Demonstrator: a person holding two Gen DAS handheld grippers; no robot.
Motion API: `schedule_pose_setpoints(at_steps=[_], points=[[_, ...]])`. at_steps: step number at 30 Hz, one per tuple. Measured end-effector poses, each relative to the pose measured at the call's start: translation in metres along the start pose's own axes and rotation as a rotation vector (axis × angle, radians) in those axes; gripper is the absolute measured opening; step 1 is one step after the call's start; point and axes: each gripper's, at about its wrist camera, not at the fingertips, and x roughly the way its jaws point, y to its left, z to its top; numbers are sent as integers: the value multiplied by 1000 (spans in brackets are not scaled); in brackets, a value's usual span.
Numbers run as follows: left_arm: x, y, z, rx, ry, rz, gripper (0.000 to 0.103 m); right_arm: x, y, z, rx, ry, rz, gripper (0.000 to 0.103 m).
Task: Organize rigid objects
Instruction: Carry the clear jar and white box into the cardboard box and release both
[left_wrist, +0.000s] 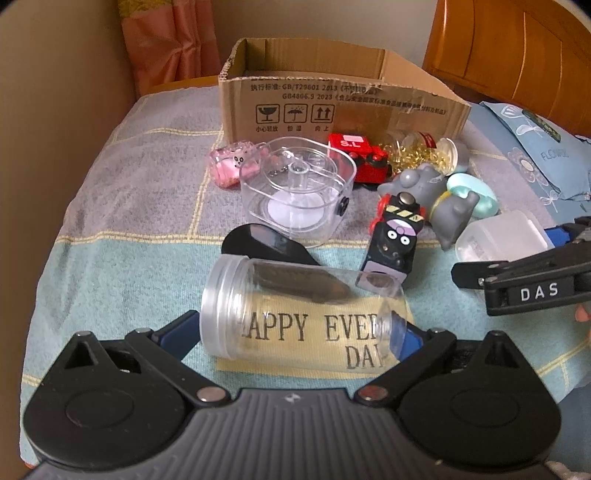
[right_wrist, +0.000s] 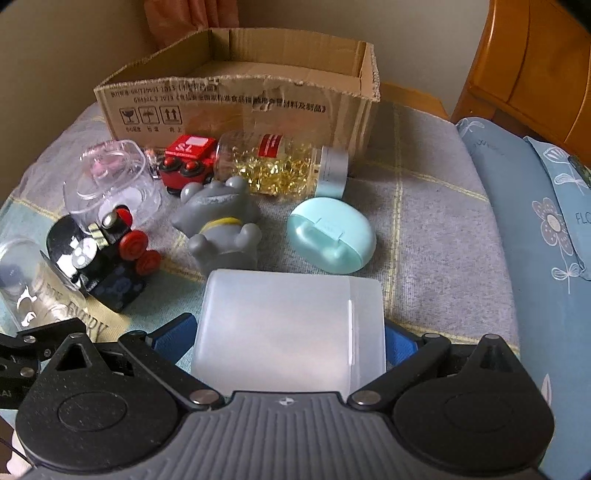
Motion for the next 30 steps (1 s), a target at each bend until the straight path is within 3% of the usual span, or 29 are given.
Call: schedule_pose_setpoints(at_steps=[6,14,30], points=[[-5,0,2,20,-19,7,100,-4,0,-1,-21,-4,-6,103],[-8,2,4,25,-17,-2,91,-7,-2,-2,-33,5,-11,87],[-38,9,30,176,14,-31,91,-40,-12,6,-151,19,84,87]])
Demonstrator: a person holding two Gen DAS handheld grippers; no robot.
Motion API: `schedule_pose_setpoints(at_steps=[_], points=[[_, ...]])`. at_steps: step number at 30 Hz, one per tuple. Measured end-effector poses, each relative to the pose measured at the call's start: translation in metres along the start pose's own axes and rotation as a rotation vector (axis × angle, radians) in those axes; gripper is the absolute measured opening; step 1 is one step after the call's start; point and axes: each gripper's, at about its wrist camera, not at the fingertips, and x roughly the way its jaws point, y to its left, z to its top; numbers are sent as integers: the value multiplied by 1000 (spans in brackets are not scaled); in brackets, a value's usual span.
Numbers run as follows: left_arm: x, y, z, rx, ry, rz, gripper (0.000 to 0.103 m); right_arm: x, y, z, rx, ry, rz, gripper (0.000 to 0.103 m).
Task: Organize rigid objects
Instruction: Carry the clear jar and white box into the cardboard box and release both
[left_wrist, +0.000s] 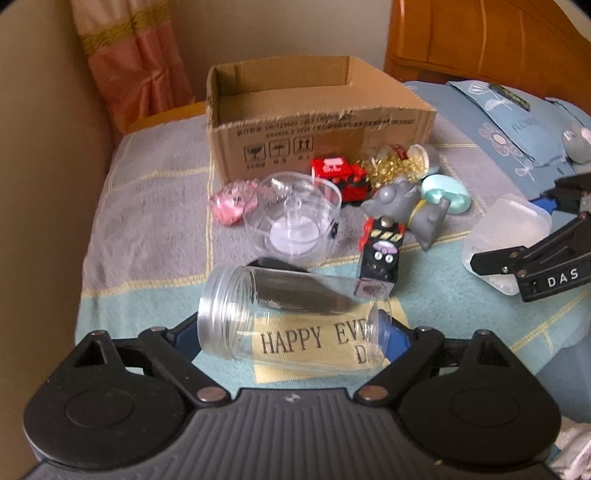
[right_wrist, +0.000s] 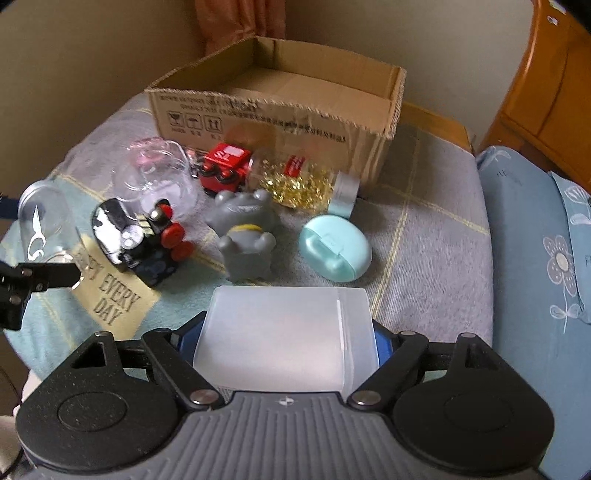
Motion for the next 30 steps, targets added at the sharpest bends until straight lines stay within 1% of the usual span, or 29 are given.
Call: schedule_pose_setpoints(at_steps=[5,9,11,14,22,26,30], points=[[-9,0,22,41,-17,-19,91,-15,-1,16,-27,-29,20,87],[-14,1,50,54,-41,-52,91,-27,-2,35,-44,-79,29,87],[-14,2,66,65,-58,-50,91,-32,-4,48,-46,-106,30,87],[-10,3,91,72,-83,-25,91,-36,-10,67,-36,-141,34,87],[16,15,161,58,-105,11,91,-32,-31,124,-3,-208,23,87],[36,23,188,53,-96,23,91,-20,-40,144,22,-210,23,87],[60,28,209,57,-65,32,91,-1,-48,160,41,-200,29,87]])
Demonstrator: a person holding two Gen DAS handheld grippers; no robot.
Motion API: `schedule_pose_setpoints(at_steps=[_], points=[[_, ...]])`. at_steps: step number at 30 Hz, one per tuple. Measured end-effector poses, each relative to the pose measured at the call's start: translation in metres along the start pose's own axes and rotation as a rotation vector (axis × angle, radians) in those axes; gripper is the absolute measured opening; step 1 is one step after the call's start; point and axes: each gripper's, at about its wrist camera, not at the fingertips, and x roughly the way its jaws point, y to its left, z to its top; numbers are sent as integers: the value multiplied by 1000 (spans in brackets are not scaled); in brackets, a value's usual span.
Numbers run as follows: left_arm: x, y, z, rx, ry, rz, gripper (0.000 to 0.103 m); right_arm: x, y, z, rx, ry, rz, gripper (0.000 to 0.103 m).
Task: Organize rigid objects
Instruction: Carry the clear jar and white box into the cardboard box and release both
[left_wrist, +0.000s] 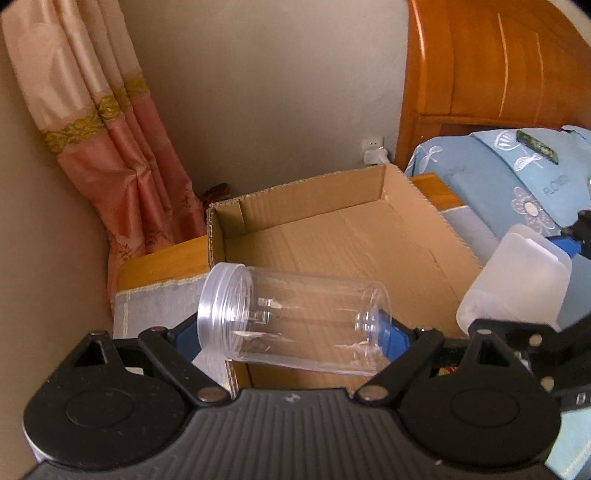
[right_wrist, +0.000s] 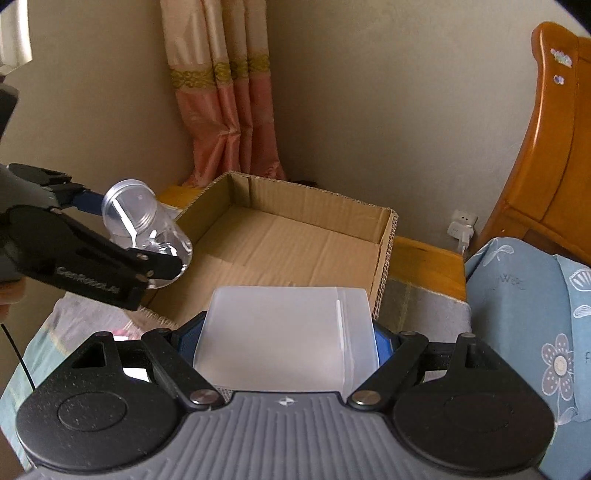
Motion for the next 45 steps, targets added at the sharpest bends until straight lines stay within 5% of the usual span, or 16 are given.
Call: schedule_pose_setpoints(at_steps=[13,16,24,34,45], points=[[65,18,45,-29,48,15,91,59,-21,30,27,12,-41,87],[74,18,53,-40,53,18,91,65,-28,33,40,-40,-74,103],[84,16,59,-53,50,12,96,59,-35,19,80,-34,-29,103],[46,5,50,-41,5,8,96,24,-24,-2,75,-37,-10,103],[-21,-12,-3,-24,-74,-39,97,-21,-4,-56,114,-94,-13,103]])
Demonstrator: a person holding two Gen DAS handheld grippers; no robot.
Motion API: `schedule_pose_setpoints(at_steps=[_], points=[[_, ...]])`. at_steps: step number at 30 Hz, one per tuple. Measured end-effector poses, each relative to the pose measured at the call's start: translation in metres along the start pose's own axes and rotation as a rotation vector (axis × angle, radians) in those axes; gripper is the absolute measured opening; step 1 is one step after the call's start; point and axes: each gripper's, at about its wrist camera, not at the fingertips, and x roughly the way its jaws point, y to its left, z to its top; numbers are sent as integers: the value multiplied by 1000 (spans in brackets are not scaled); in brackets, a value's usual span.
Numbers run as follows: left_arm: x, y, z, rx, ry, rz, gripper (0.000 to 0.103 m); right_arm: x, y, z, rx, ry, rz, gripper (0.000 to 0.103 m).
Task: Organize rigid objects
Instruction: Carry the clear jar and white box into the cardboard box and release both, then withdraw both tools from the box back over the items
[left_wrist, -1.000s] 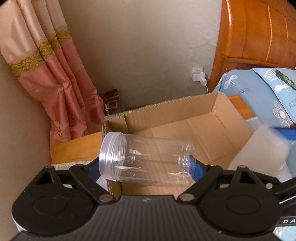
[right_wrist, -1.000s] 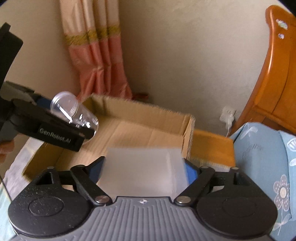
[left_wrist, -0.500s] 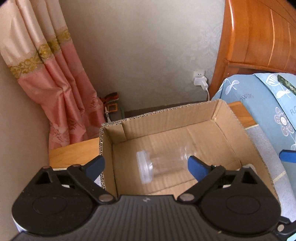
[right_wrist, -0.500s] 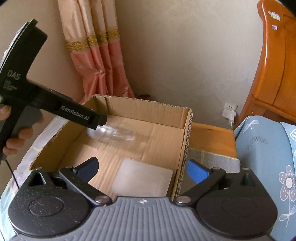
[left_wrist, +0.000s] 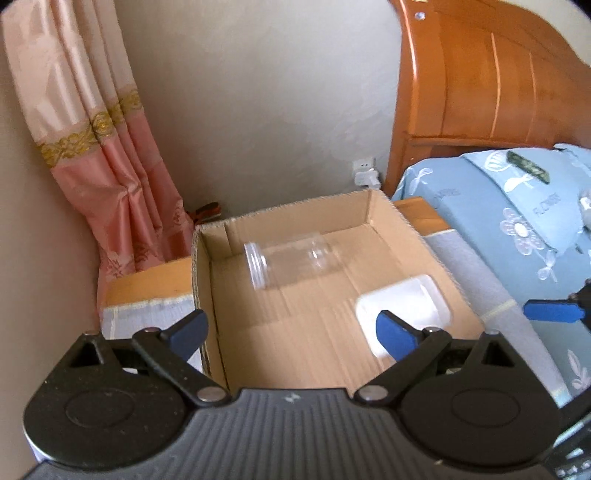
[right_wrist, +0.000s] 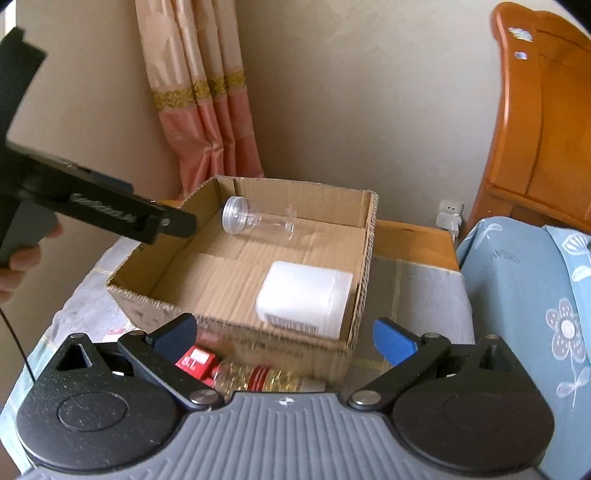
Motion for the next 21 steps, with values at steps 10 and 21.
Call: schedule_pose_setpoints(at_steps=[10,21], points=[[-36,-14,-72,29,-27,-12,97,-19,8,-62,20,2,-35,103],[-57,-20,-141,33,-32,-32,100,-5,-22,-93,76,59,-91,103]])
